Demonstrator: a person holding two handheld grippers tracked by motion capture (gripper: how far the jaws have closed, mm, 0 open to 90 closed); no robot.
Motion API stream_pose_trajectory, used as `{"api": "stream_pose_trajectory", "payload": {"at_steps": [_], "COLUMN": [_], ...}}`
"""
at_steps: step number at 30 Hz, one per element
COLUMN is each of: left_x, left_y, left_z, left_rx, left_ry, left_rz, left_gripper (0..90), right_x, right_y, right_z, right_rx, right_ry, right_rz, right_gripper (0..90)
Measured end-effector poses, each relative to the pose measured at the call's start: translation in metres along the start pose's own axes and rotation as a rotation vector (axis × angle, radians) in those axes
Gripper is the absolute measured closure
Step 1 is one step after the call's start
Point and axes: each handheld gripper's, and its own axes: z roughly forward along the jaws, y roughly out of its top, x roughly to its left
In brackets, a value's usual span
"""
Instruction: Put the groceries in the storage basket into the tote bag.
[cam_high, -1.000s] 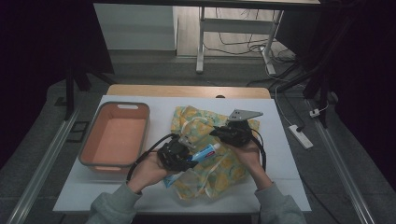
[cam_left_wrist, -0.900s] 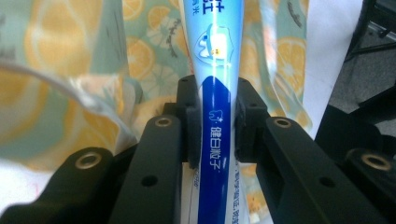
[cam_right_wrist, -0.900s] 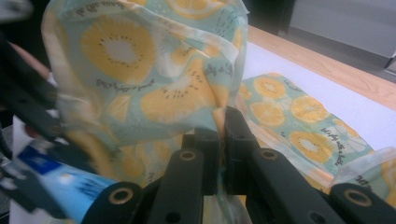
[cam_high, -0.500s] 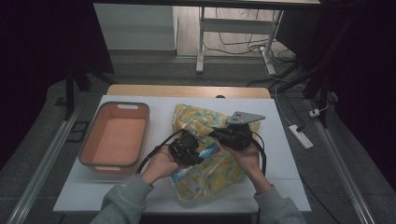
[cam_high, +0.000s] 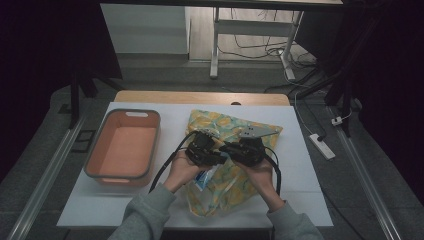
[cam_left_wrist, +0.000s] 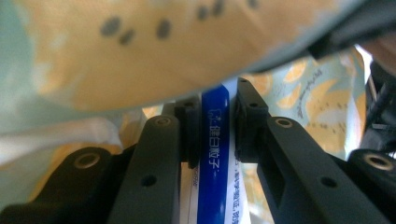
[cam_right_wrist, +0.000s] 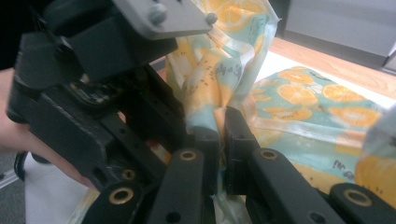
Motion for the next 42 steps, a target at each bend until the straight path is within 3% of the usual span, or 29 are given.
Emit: {"api": "stream_pose_trajectory", "payload": {"at_steps": [9, 13, 17, 22, 25, 29, 31, 35, 39, 42], "left_x": [0.001, 0.002, 0.005, 0.008, 0.008, 0.003, -0.001, -0.009, -0.015, -0.019], "left_y": [-0.001, 0.001, 0.001, -0.004, -0.005, -0.005, -0.007, -0.016, -0.033, -0.045], "left_z": [0.035, 0.050, 0.064, 0.080, 0.079, 0.064, 0.051, 0.031, 0.020, 0.027], "left_rx": [-0.125, -0.160, -0.136, -0.049, -0.070, -0.111, -0.118, -0.092, -0.013, 0.070], "left_ry": [0.038, 0.008, 0.006, 0.034, 0.030, 0.018, 0.029, 0.047, 0.079, 0.106], "left_rz": [-0.083, -0.136, -0.154, -0.112, -0.119, -0.086, -0.040, 0.019, 0.096, 0.142], "left_gripper": [73.8, 73.6, 73.0, 71.6, 70.2, 59.6, 55.6, 48.3, 45.6, 45.5], "right_x": [-0.005, -0.005, -0.013, -0.027, -0.030, -0.033, -0.035, -0.038, -0.039, -0.040], "right_y": [-0.008, -0.012, -0.015, -0.024, -0.027, -0.027, -0.028, -0.028, -0.028, -0.028], "right_z": [0.002, 0.005, 0.005, 0.007, 0.009, 0.007, 0.005, 0.001, 0.001, 0.002], "right_rx": [0.010, 0.025, 0.038, 0.061, 0.071, 0.064, 0.062, 0.055, 0.056, 0.056], "right_ry": [-0.022, -0.045, -0.078, -0.095, -0.092, -0.109, -0.112, -0.121, -0.122, -0.120], "right_rz": [0.070, 0.087, 0.113, 0.151, 0.164, 0.167, 0.168, 0.175, 0.180, 0.179], "right_gripper": [87.1, 87.2, 87.3, 87.4, 87.4, 87.4, 87.4, 87.4, 87.3, 87.3]}}
